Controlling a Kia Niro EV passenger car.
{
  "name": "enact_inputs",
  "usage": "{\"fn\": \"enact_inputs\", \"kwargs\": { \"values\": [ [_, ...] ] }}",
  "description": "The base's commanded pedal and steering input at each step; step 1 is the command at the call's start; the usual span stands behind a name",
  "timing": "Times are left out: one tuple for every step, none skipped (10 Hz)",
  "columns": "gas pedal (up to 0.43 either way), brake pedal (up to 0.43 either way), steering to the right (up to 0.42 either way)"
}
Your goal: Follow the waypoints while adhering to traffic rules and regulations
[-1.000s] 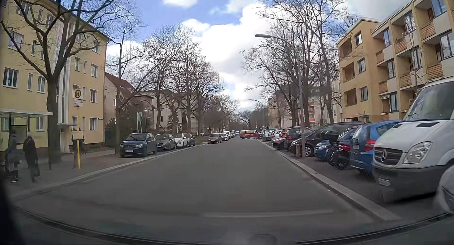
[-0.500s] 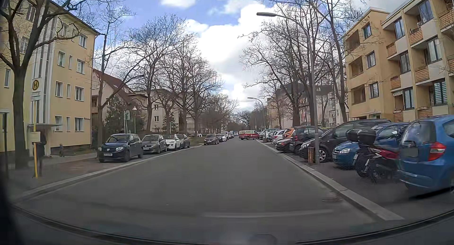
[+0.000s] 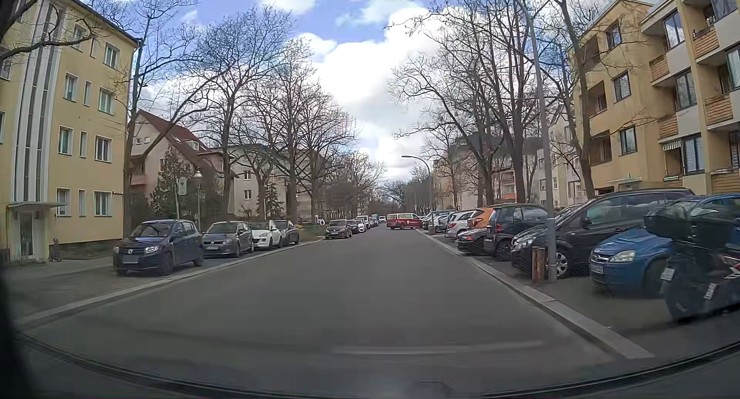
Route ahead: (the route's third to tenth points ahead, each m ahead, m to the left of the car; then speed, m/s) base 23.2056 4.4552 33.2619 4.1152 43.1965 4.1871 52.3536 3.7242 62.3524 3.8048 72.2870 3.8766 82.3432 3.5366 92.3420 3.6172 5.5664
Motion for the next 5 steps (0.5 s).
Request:
{"fn": "enact_inputs", "kwargs": {
  "values": [
    [0.02, 0.037, 0.006],
    [0.02, 0.03, 0.007],
    [0.028, 0.037, 0.008],
    [0.039, 0.037, 0.009],
    [0.039, 0.037, 0.009]
  ]
}}
